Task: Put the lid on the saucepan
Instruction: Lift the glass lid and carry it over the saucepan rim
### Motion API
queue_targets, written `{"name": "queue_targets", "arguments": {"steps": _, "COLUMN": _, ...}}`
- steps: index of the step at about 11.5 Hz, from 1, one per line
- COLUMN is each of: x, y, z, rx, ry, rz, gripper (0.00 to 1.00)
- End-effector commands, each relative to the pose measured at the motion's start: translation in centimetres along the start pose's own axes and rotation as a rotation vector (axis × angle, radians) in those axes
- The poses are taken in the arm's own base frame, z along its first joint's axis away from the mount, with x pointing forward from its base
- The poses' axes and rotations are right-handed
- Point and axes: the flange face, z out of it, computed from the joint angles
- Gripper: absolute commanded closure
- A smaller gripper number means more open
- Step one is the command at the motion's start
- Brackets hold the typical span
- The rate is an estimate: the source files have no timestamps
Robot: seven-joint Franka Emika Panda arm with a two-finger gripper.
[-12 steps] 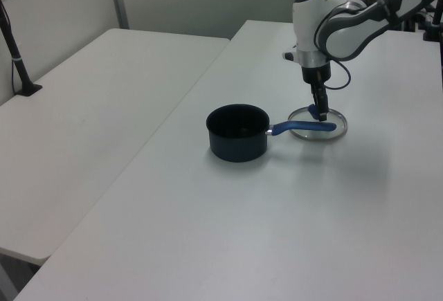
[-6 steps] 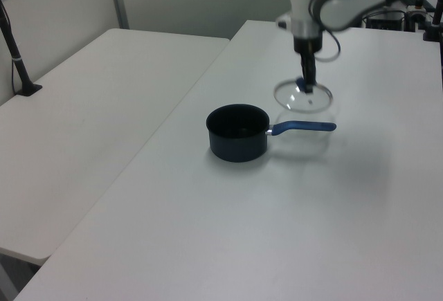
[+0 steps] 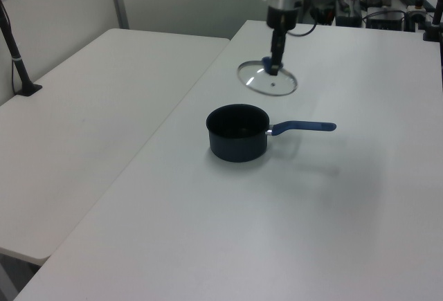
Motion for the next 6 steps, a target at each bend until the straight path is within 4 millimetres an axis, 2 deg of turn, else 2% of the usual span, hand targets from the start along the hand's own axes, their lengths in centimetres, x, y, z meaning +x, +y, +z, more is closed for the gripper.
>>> {"name": "queue_targets", "arguments": {"steps": 1, "x": 3.7, "y": -5.4, "z": 1.3, "rx": 0.004, "ry": 0.087, "rz": 0.038, "gripper": 0.52}}
{"name": "queue_targets", "arguments": {"steps": 2, "x": 4.2, "y": -7.1, "z": 2.4, "rx": 0.006, "ry": 0.091, "rz": 0.037, "gripper": 0.52}}
{"name": "queue_targets", "arguments": {"steps": 5, "x": 5.1, "y": -8.9, "z": 4.7, "rx": 0.007, "ry": 0.085, "rz": 0.032, "gripper": 0.52}}
{"name": "queue_targets", "arguments": {"steps": 6, "x": 5.4, "y": -9.3, "z": 4.7, "rx": 0.007, "ry": 0.106, "rz": 0.031, "gripper": 0.52}}
